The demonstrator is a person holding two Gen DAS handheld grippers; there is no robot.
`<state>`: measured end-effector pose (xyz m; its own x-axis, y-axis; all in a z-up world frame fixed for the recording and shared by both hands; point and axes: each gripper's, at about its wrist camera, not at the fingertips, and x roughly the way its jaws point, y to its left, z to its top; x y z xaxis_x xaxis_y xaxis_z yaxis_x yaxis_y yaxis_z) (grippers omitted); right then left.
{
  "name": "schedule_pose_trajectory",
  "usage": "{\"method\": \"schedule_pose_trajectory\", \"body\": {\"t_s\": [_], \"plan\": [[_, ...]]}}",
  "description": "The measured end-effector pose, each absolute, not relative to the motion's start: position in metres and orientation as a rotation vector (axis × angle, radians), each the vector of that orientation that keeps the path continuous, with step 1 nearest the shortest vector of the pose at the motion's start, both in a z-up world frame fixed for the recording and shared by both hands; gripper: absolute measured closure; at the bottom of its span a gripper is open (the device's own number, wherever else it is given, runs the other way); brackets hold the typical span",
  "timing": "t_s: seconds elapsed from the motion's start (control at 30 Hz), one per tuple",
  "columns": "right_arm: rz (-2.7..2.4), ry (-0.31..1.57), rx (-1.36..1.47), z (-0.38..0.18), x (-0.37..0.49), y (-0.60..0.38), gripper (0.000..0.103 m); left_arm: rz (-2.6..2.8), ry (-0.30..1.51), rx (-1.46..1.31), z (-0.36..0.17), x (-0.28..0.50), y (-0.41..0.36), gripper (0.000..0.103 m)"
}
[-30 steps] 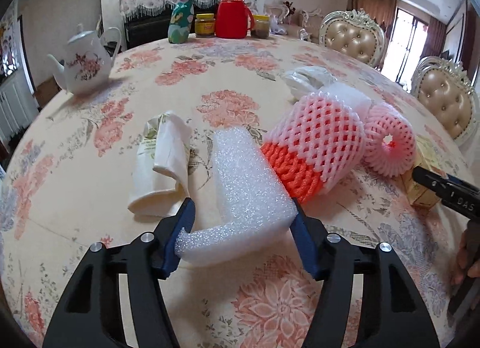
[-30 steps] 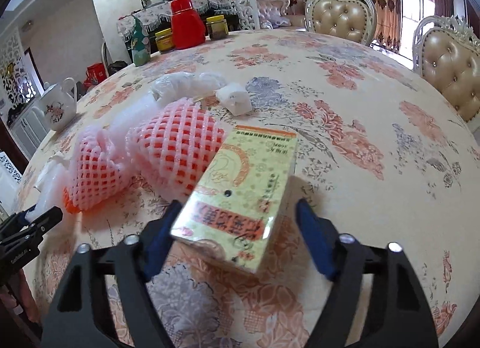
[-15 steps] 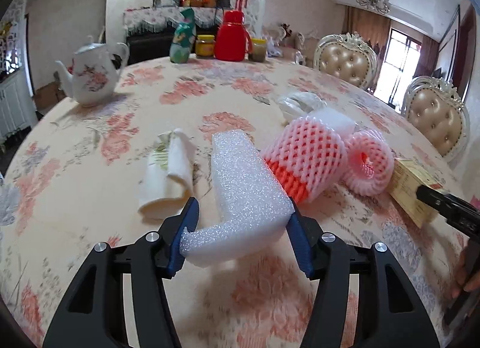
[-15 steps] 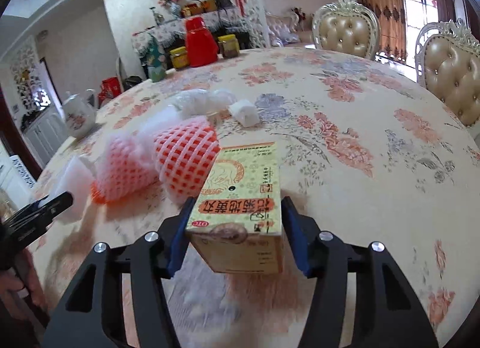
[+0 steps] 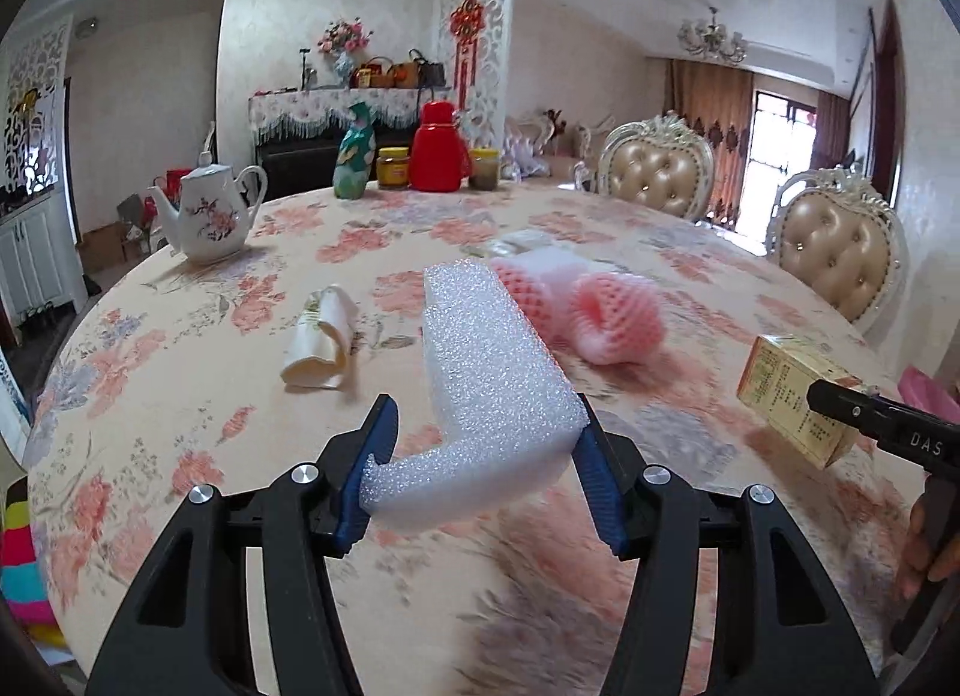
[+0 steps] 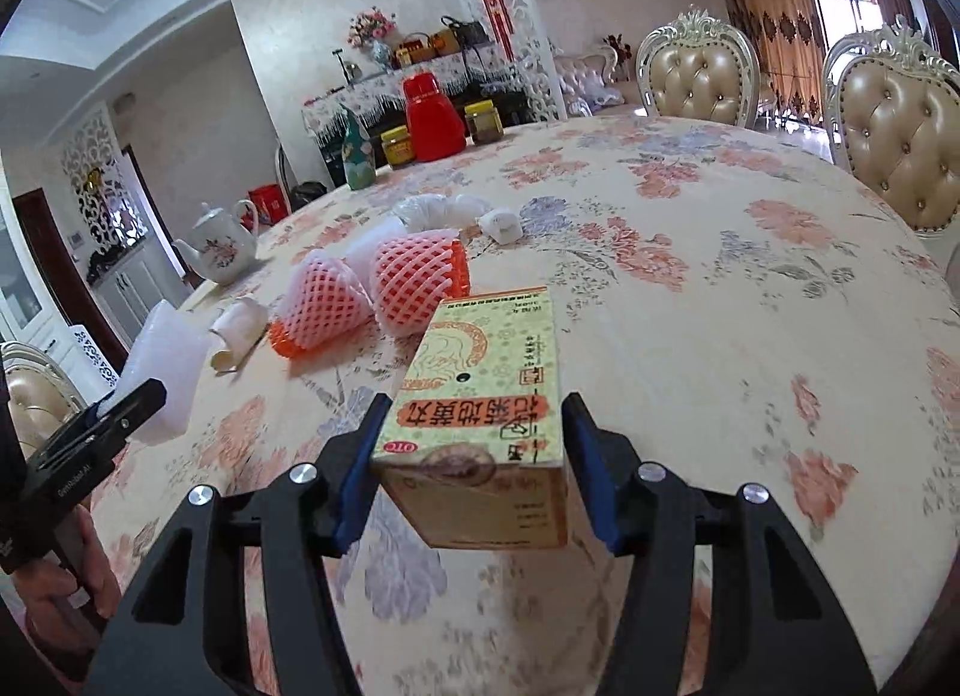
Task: Collect trash
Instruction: 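Carry the box and foam block to the pink bin and release both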
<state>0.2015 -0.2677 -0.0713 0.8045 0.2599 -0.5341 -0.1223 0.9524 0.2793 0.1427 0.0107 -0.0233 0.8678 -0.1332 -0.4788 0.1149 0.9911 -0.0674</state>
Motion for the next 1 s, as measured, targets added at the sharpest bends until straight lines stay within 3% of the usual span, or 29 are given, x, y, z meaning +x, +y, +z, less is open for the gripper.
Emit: {"method": "schedule_pose_trajectory", "body": {"t_s": [1.0], "plan": [[0.172, 0.448, 0.147, -0.070, 0.148, -0.304, 0.048, -0.309, 0.466, 0.054, -0.027, 0.130, -0.095, 0.048]]}}
